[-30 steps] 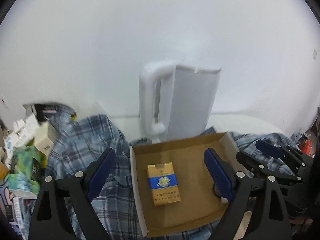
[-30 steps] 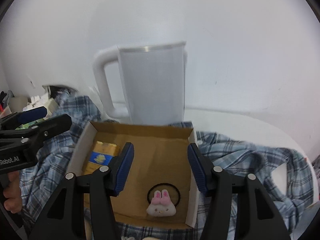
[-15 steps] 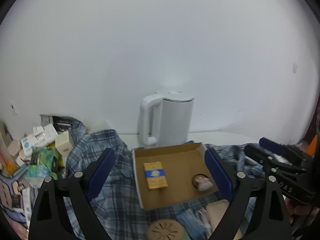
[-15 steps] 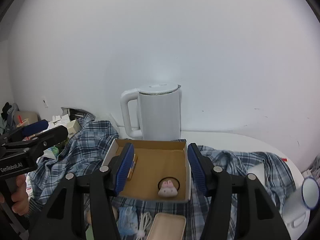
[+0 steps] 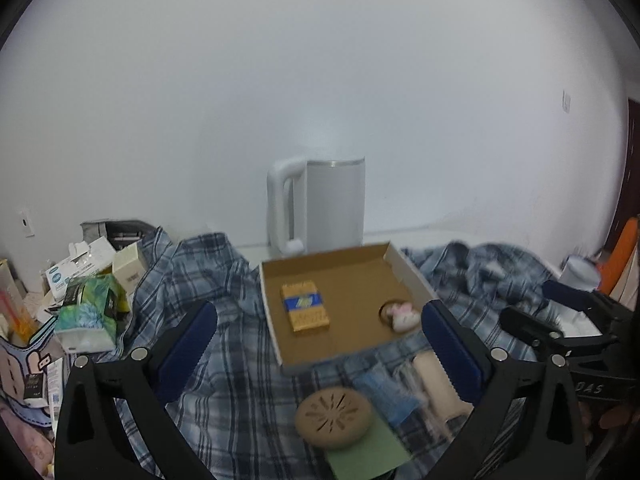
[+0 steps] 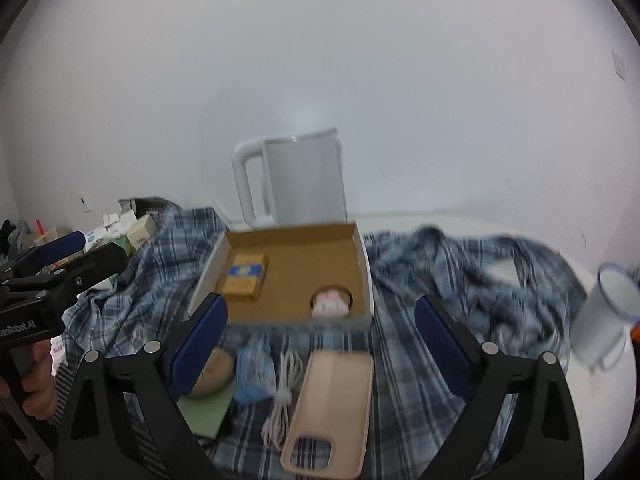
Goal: Organize soft objects
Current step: 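Pull both tools back from the box toward the table items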
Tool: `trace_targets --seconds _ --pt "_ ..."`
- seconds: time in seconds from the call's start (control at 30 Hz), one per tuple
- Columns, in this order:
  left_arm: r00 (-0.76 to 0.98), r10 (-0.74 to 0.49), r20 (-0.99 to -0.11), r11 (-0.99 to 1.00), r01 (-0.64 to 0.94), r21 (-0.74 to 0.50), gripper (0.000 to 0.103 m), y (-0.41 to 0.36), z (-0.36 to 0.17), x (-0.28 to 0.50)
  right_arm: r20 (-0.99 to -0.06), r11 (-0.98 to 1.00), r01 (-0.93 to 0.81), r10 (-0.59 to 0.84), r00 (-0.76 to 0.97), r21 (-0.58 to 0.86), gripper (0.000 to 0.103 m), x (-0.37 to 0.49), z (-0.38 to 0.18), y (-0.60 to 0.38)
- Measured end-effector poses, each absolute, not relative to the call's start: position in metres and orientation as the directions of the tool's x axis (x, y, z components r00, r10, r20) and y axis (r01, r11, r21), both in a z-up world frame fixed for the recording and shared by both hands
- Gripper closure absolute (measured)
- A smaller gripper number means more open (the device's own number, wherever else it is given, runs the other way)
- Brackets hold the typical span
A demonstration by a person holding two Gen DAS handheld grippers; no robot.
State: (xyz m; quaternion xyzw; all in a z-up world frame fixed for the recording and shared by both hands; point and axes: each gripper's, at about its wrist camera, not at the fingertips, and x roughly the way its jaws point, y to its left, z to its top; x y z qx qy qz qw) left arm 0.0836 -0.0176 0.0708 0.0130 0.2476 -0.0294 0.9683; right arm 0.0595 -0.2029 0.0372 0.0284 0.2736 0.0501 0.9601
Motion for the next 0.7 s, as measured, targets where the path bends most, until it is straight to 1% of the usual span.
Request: trace_targets --seconds 0.07,0.17,0.33,0.47,0.7 --pt "0.868 -0.044 -0.495 0.998 0.061 0.018 0.0 -0.018 0.06 0.082 -0.541 0.995 -0.064 0.096 0.836 0.077 0.009 0.055 0.027 -0.205" --pt "0.85 -0.055 -0.524 0.998 0.06 -0.007 0.0 -0.014 0.041 0.08 -0.567 0.997 -0.042 0.075 0.82 0.071 0.009 0.054 0.014 -0.21" --pt "0.819 -0.062 -0.571 0.998 0.044 -0.045 0.0 -0.007 0.013 0.08 -0.591 0.998 -0.016 0.054 0.805 0.069 0.009 0.053 0.002 -0.216" --pt "0.786 -0.064 -0.614 0.998 0.047 -0.044 0.0 -0.007 -0.003 0.082 -0.607 0.999 -0.005 0.033 0.794 0.048 0.009 0.054 -0.006 -0.217" --pt "0.775 -0.087 -0.626 0.996 0.068 -0.054 0.0 -0.007 -0.023 0.083 -0.642 0.999 0.004 0.025 0.766 0.043 0.009 0.057 -0.02 -0.215"
